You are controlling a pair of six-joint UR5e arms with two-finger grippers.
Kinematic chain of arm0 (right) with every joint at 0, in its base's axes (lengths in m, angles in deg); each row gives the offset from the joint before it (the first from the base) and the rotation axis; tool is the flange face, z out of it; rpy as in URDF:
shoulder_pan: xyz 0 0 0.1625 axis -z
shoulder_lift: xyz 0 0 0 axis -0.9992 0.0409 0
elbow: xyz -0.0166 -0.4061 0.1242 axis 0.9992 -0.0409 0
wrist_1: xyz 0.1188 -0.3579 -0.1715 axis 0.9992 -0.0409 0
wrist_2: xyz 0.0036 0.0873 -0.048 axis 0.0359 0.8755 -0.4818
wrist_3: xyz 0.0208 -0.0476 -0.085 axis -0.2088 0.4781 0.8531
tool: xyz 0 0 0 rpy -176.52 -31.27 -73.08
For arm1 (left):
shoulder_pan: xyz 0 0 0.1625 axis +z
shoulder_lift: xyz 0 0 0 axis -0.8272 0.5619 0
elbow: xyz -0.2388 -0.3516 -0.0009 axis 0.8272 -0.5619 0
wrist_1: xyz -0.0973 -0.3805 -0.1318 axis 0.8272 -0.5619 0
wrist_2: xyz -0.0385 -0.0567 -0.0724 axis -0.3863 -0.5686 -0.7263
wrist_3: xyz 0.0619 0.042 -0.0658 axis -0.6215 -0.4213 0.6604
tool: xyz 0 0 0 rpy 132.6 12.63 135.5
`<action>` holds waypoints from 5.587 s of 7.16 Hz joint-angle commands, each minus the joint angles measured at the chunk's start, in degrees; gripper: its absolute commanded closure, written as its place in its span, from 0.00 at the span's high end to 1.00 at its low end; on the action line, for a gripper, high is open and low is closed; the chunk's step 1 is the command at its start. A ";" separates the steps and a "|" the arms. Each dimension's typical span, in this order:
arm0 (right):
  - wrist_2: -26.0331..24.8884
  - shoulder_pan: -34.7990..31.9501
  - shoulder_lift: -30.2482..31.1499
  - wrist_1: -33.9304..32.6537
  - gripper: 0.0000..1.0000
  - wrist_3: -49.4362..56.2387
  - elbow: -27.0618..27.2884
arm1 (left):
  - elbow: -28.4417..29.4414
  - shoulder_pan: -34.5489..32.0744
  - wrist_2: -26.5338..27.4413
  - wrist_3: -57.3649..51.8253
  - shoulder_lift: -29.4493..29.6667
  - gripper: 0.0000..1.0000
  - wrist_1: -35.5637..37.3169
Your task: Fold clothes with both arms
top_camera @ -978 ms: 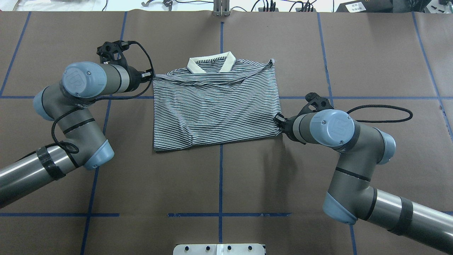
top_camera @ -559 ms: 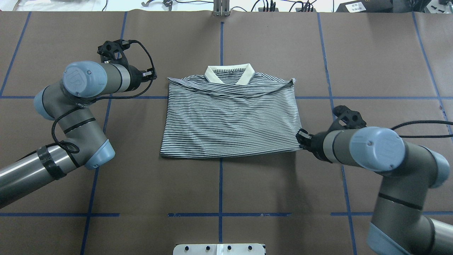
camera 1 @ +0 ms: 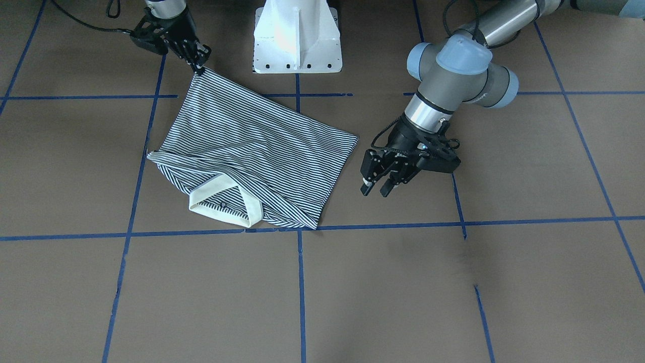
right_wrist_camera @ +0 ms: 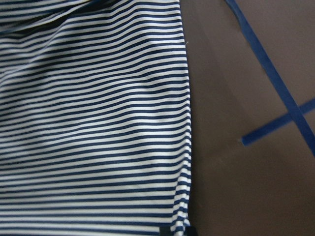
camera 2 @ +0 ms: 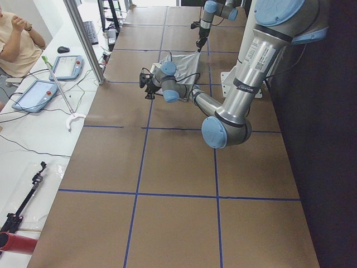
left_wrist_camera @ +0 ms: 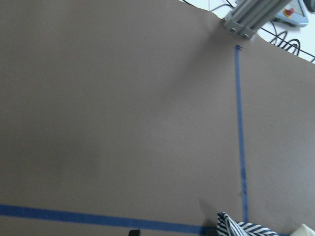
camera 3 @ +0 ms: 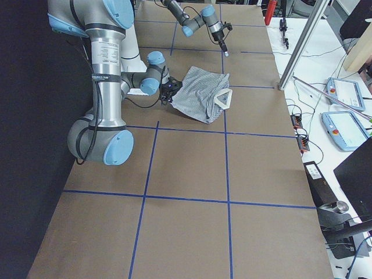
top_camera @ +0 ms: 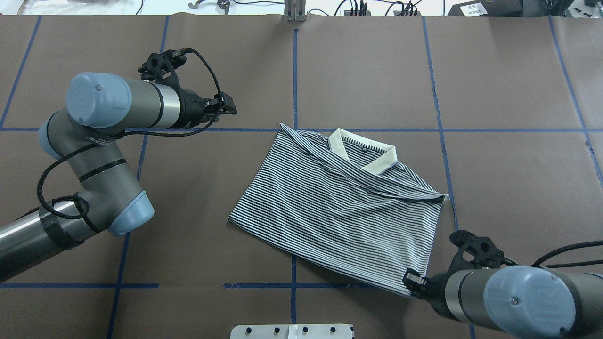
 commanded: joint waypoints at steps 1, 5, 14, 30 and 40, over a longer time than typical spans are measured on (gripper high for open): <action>0.01 3.23 -0.02 -3.21 1.00 -1.02 1.31 | -9.96 6.52 1.37 9.34 -3.41 1.00 0.48; 0.72 -18.53 -10.19 -2.42 1.00 5.17 -2.61 | -13.09 13.05 0.50 17.21 -3.68 0.75 21.73; 0.36 -25.07 -19.71 3.56 1.00 10.58 -15.57 | -6.33 16.92 6.76 17.03 -0.97 0.59 28.26; -0.95 -24.28 -22.78 13.31 1.00 11.28 -17.85 | 34.80 -7.24 10.18 -11.87 19.51 0.00 2.88; -9.47 -9.97 -31.14 12.35 0.81 -4.71 -32.97 | 21.46 -10.32 3.87 -10.84 7.39 0.76 -7.43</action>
